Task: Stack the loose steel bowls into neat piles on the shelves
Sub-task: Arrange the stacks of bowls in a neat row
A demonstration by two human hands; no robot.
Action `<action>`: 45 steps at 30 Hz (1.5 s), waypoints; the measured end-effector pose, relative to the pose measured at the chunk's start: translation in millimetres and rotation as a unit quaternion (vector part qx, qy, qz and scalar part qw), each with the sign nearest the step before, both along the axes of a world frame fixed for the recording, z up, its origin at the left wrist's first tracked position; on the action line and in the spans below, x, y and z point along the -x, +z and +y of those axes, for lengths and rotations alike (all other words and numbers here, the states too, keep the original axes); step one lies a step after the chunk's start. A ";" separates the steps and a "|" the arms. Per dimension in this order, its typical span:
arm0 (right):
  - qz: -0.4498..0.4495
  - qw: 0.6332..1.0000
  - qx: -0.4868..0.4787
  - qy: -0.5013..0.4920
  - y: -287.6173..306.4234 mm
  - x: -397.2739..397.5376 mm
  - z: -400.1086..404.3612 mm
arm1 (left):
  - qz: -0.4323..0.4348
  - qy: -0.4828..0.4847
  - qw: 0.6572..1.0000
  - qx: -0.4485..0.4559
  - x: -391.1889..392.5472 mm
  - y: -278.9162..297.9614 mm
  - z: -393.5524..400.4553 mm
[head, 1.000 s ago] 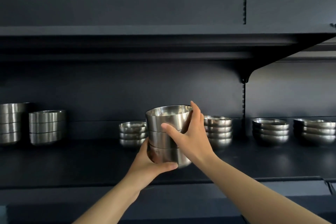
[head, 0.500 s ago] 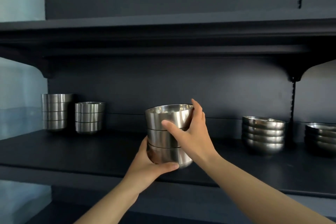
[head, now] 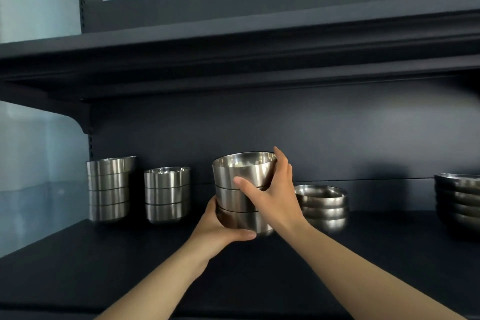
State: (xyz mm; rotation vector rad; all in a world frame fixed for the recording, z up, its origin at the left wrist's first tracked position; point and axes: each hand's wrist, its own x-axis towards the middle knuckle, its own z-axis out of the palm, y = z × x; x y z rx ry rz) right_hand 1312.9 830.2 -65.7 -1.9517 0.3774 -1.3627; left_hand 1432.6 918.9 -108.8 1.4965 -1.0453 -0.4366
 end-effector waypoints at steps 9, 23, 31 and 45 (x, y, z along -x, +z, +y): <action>0.003 0.999 -0.027 -0.040 -11.9 -95.1 -52.4 | 0.006 -0.039 0.999 -0.015 -96.1 -5.9 -64.4; 0.056 0.998 -0.036 -0.019 -38.7 -115.5 -80.4 | -0.021 0.006 0.997 -0.078 -125.8 -31.5 -78.4; 0.090 0.995 -0.030 -0.032 -41.2 -115.1 -80.2 | -0.056 0.039 0.995 -0.072 -129.0 -33.1 -78.5; 0.115 0.992 -0.011 -0.052 -47.8 -107.1 -69.8 | -0.173 0.117 0.973 -0.096 -113.4 -21.7 -74.3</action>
